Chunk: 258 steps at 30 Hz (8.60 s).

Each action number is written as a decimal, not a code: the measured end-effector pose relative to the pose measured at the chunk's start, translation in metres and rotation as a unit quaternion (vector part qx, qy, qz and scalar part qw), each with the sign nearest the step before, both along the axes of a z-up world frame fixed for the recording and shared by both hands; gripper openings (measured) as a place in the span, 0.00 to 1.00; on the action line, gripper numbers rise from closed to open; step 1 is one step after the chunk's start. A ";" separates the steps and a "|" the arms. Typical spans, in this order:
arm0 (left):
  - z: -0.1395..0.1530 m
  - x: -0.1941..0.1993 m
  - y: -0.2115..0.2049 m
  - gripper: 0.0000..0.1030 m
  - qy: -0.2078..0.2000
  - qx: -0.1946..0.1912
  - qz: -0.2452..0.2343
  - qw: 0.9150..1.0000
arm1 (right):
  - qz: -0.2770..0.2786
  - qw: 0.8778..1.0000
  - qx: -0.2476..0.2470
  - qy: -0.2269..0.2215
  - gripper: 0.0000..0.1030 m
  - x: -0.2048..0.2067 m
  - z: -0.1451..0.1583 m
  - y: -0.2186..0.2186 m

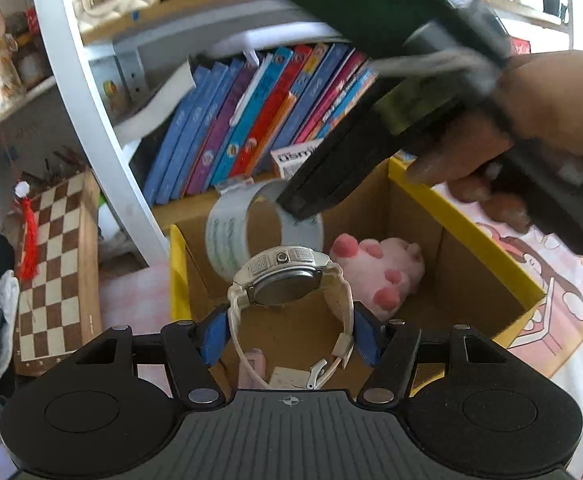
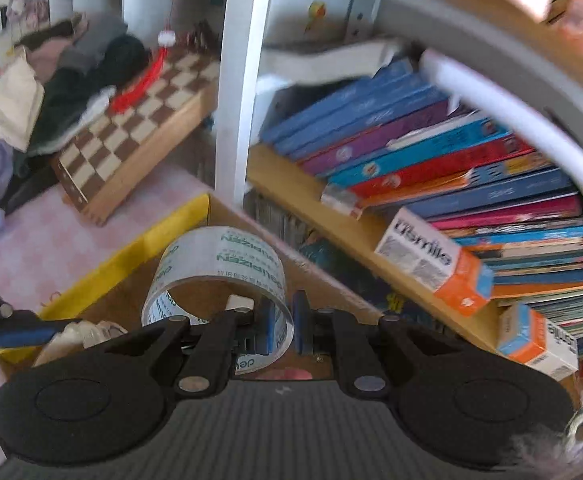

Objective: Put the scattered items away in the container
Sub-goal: 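Carry the wristwatch and tape roll over the yellow box with both tools, then open both tools to drop the watch and tape roll into the box, then move both tools back toward the white charger and grey toy car, then grasp the white charger with the left tool while the right tool grasps the grey toy car, then lift the charger and toy car over the yellow box with both tools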

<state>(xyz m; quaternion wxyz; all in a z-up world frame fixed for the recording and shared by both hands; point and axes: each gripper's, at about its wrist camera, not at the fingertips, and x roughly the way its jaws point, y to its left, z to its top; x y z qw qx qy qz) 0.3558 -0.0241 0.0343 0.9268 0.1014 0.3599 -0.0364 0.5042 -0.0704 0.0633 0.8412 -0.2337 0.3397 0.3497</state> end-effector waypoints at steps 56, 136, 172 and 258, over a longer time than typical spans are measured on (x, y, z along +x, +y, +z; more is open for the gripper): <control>0.050 -0.070 0.013 0.78 -0.082 -0.042 -0.004 0.996 | -0.122 0.988 0.070 -0.062 0.75 -0.102 0.037 -0.068; -0.066 -0.232 0.049 0.79 0.033 -0.038 0.020 0.999 | -0.229 0.973 0.015 0.017 0.89 -0.344 -0.096 -0.119; -0.089 -0.128 0.038 0.64 0.041 -0.007 0.072 0.997 | -0.199 0.979 0.020 0.040 0.77 -0.240 -0.112 -0.114; 0.036 -0.070 0.026 0.40 -0.066 -0.137 0.039 0.988 | -0.030 0.995 0.086 -0.038 0.42 -0.140 0.019 -0.105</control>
